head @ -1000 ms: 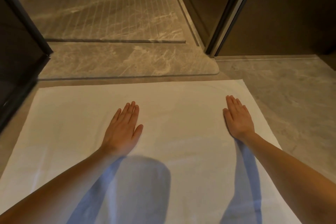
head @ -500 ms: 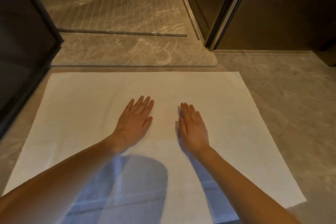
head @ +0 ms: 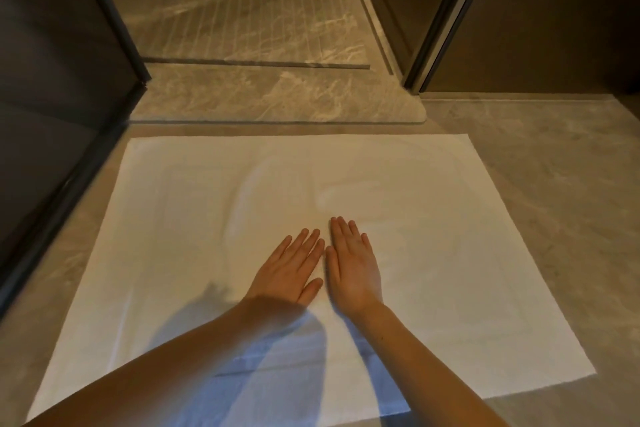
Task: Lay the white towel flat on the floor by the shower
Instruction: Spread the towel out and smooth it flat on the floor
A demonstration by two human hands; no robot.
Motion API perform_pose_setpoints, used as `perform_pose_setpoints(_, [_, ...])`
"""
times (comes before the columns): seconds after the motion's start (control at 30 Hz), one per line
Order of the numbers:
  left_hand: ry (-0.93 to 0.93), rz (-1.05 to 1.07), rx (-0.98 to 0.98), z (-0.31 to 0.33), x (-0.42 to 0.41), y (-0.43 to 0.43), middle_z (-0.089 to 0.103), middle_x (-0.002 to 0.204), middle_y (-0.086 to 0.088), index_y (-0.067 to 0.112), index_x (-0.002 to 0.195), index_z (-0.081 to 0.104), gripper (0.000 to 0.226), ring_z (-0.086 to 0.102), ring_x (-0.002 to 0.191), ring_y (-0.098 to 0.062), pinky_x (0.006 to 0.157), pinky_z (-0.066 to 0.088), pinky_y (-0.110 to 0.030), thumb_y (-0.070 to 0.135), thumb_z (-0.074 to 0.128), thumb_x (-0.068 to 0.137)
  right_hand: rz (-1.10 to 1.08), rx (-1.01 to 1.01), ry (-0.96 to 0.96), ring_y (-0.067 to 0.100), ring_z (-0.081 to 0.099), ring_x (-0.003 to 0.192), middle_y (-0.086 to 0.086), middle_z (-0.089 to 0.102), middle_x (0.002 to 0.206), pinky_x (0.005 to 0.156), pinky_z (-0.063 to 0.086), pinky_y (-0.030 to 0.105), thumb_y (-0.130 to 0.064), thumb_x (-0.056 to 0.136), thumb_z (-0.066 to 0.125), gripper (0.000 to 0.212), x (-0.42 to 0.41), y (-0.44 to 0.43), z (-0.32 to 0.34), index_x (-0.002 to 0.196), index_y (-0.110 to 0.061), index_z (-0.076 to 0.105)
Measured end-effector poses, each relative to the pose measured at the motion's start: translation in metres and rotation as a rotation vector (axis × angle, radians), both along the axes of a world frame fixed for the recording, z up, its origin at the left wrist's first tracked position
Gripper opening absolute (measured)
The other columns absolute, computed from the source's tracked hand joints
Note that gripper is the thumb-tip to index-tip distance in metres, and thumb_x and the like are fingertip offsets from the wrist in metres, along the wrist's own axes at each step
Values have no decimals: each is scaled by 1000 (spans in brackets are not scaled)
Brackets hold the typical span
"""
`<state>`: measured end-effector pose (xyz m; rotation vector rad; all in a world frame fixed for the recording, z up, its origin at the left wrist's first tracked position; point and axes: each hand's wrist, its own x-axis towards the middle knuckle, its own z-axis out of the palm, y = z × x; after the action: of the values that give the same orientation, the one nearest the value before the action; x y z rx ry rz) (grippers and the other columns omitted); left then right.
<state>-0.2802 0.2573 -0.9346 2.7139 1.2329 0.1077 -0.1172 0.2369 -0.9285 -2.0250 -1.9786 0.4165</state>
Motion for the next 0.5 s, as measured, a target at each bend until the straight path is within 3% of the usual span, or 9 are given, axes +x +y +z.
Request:
perform_pose_setpoints(0.1, [8,90,18,6,-24,8,15,158,-6,8,150,26,63,16,146,-25,117,8,-37,40,23,96,23,-9,-96,15,3,151,-3,13,163,121,-2,30,-36,103,19,56,13,-8,-6,156,-20,13])
perform_pose_setpoints(0.27, [57,227,35,11,-58,28,19,158,-9,6,150,26,70,19,146,-26,120,9,-39,48,3,98,-13,-19,-95,17,4,151,-1,12,163,121,-3,32,-34,103,22,56,10,-9,-4,156,-19,12])
perform_pose_setpoints(0.5, [78,274,1,4,-69,60,1,161,0,12,153,9,64,-2,148,-15,118,-7,-32,44,14,98,76,-10,-54,17,-1,151,0,7,164,122,-5,33,-37,103,18,57,-38,19,4,156,-19,8])
